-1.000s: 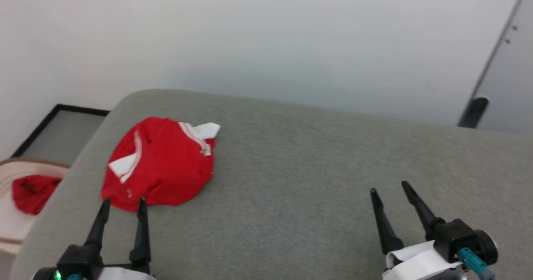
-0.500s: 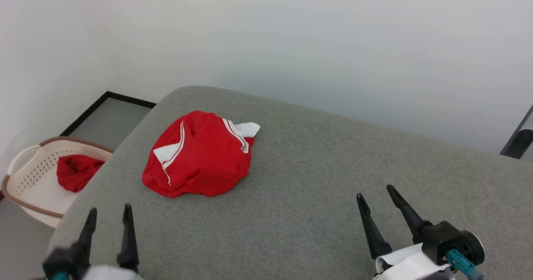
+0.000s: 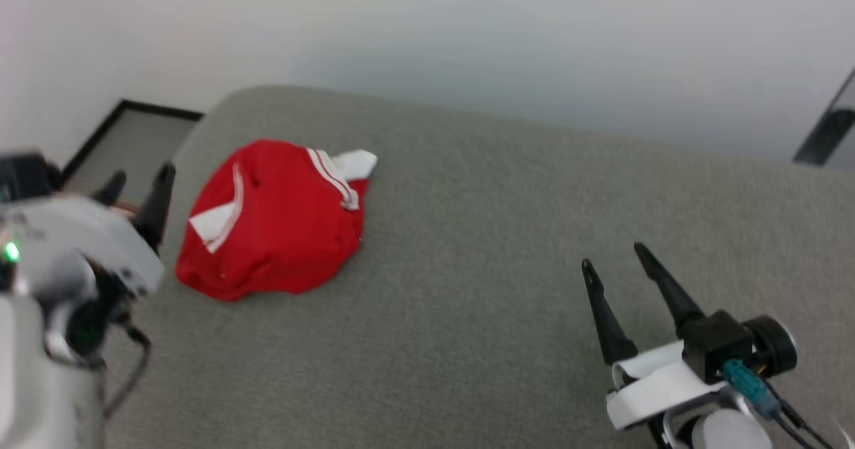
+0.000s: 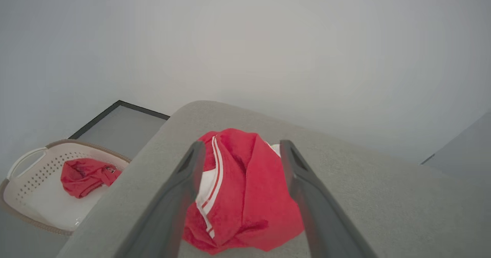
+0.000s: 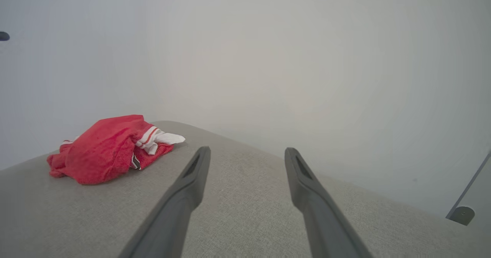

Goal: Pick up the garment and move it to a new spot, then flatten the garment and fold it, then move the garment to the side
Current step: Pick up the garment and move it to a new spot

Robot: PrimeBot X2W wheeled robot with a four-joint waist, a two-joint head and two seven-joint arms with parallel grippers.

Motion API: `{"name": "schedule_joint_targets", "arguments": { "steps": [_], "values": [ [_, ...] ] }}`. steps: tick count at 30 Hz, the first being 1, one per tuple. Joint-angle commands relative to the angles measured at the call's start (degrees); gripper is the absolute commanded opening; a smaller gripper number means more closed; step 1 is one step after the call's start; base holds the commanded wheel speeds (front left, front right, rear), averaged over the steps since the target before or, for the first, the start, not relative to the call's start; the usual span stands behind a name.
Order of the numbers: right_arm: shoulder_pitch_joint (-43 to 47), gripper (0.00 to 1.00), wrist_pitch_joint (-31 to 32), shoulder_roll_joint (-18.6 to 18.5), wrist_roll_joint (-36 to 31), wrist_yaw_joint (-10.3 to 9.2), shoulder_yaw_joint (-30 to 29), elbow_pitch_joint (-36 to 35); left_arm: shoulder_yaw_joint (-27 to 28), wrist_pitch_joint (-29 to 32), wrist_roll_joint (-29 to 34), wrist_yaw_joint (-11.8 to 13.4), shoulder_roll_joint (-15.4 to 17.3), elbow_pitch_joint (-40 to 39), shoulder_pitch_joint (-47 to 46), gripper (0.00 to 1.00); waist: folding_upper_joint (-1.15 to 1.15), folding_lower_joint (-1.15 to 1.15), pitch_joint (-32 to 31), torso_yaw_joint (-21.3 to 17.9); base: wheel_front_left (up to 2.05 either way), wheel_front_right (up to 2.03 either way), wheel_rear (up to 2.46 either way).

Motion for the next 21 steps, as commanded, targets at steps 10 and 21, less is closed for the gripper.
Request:
{"name": "schedule_joint_targets", "arguments": {
  "steps": [10,21],
  "values": [
    [-5.49,1.00,-0.06,-1.03,-2.85,0.02,-0.27,-2.73,-3.28,19.48,-4.44,0.60,4.75,12.73,-17.10,1.00,0.00,0.00,15.80,-7.40,0.00,0.00,0.00],
    [-7.95,1.00,-0.06,-2.77,-2.44,0.02,-1.31,-5.71,-6.50,31.79,-5.05,3.44,5.20,28.89,-26.27,1.00,0.00,0.00,24.53,-9.74,0.00,0.00,0.00]
  ]
}}
